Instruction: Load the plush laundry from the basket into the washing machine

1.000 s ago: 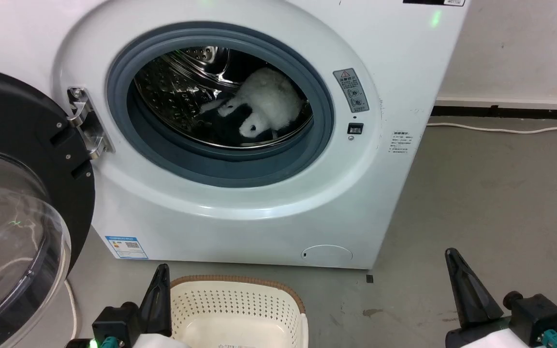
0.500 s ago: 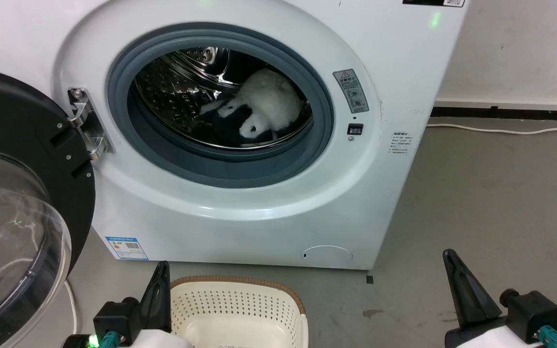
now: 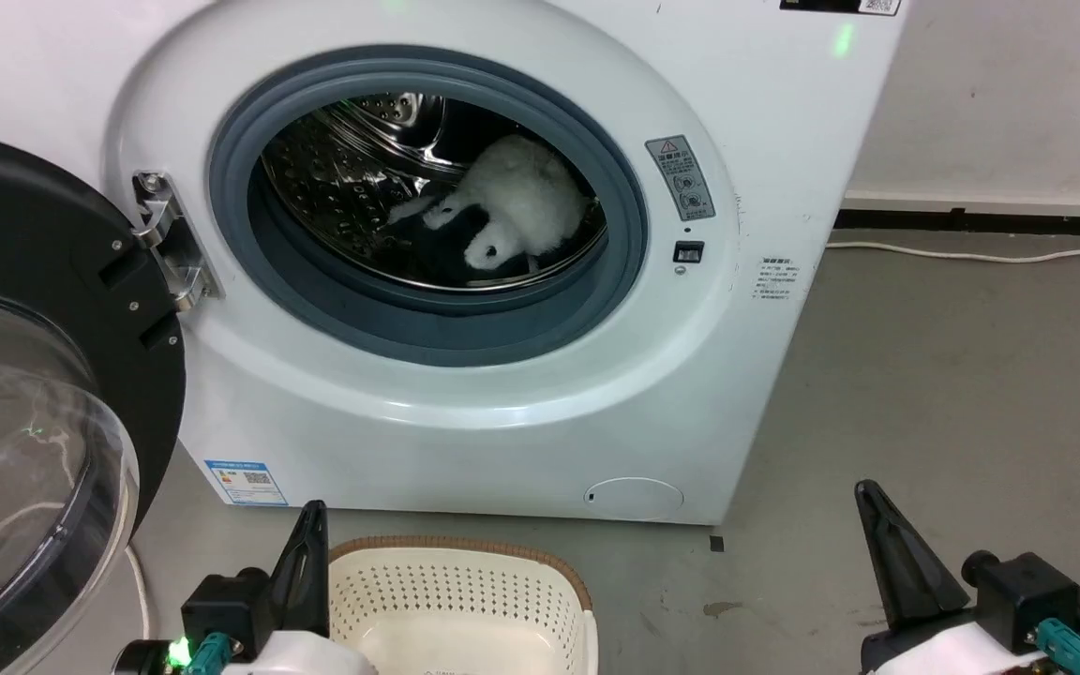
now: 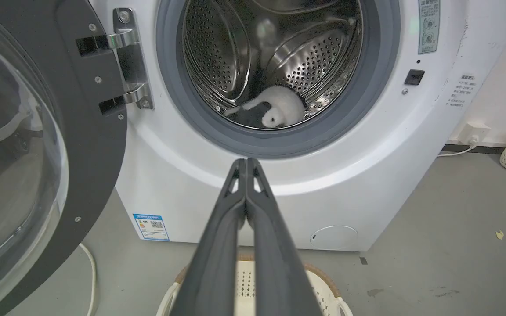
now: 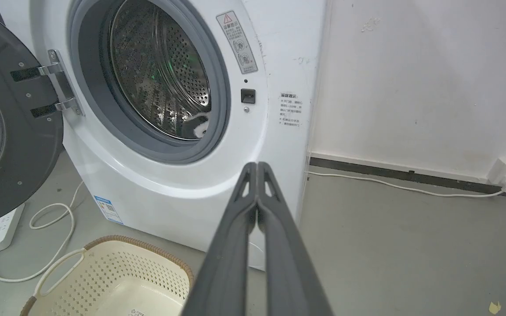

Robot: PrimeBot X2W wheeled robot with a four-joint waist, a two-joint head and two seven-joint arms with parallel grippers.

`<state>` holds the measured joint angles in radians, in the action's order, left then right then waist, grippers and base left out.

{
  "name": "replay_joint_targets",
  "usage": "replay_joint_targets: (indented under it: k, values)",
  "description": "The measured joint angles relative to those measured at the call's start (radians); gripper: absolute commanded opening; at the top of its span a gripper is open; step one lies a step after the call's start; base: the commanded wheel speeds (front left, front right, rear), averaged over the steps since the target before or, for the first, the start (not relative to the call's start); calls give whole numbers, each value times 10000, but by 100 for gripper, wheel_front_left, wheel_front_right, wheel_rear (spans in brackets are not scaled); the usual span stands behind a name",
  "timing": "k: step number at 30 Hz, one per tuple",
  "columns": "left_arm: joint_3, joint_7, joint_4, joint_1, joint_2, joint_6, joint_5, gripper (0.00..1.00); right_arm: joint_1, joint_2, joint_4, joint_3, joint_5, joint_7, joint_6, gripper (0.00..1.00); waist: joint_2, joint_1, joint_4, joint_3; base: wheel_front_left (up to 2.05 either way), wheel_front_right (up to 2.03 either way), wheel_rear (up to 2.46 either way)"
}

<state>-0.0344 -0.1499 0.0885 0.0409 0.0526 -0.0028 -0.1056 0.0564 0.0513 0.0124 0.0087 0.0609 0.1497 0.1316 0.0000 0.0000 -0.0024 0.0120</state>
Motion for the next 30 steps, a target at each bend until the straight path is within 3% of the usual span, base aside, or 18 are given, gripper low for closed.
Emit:
replay_joint_targets:
  k: [30]
  values:
    - [148,619,-339,-58,-6,0,431,0,-128,0,-29,-27,-251,-616,0,0,0,0,10,-50,0,0,0]
